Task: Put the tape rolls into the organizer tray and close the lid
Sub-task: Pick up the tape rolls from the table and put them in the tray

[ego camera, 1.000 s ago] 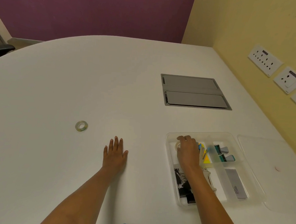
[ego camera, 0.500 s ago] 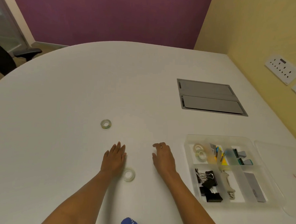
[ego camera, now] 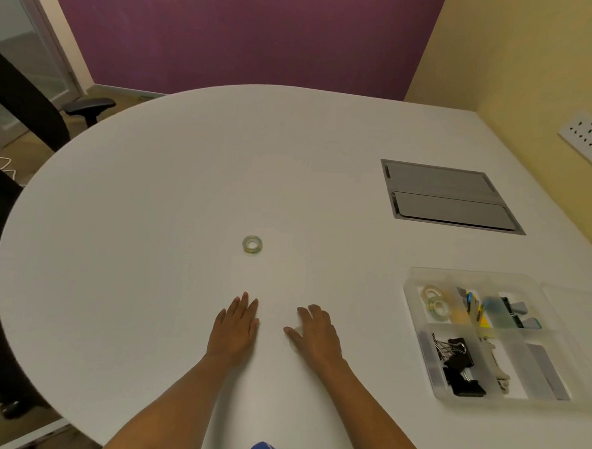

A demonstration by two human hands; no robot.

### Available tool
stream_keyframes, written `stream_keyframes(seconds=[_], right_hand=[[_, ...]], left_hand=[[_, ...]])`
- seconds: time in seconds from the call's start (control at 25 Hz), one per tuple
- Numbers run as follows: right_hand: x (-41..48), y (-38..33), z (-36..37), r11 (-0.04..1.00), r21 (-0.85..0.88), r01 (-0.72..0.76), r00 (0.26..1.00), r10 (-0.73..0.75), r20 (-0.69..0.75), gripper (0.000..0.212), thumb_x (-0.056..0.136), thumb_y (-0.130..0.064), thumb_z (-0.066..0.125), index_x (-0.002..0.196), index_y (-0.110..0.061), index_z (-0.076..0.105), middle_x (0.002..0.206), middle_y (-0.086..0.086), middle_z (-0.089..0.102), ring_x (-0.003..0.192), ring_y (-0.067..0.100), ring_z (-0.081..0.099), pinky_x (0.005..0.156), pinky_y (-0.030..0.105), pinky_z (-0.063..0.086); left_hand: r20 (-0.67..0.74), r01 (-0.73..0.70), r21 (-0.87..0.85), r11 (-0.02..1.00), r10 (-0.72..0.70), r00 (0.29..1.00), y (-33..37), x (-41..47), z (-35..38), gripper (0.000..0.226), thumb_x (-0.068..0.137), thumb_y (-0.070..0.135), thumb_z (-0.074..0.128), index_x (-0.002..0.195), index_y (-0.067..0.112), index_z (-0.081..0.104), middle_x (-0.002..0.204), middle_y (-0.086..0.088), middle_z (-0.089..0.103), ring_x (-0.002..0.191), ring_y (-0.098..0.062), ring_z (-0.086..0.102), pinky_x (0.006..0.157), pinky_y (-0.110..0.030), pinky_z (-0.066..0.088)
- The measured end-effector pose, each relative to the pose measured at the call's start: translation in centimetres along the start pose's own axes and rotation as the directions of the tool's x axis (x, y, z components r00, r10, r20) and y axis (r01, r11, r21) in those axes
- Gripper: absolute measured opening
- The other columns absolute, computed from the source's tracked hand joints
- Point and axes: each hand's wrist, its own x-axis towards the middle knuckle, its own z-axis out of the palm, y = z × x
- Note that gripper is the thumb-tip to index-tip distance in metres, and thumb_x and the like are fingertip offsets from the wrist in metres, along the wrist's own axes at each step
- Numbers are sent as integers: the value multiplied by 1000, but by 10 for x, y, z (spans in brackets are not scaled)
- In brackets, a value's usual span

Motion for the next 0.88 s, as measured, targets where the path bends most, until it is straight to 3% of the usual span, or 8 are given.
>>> stream_keyframes(seconds=[0.2,0.4,0.68,0.88], right_hand=[[-7,-7,6,996,-92,-18,999,21,28,55,96,-46,46,143,-19,35,152,5,29,136,24,34,106,37,39],[-12,-10,9,998,-58,-12,1000,11,-12,39,98,-28,47,136,-18,45,143,4,41,128,21,41,97,34,46],[-13,6,-20,936,346,-57,965,141,-221,44,91,-26,64,131,-15,50,132,7,49,122,19,47,97,23,42],[-7,46,-70,891,444,-93,868,292,-402,45,87,-25,70,127,-8,56,124,13,59,119,26,53,99,28,41]], left_hand=[[10,-16,-12,1000,16,1000,-6,-6,-1,51,104,33,20,153,23,10,163,1,-2,151,-16,0,123,-36,5],[23,-19,-4,1000,19,1000,-4,-8,-2,51,104,33,19,153,22,7,163,-1,-4,151,-17,-2,123,-37,4],[-2,-4,41,999,4,1000,6,-9,2,52,104,32,19,153,20,4,163,-3,-7,151,-18,-3,123,-38,4],[-3,-34,48,998,34,999,26,-6,7,53,104,31,19,153,19,3,163,-3,-8,151,-18,-4,123,-38,4]])
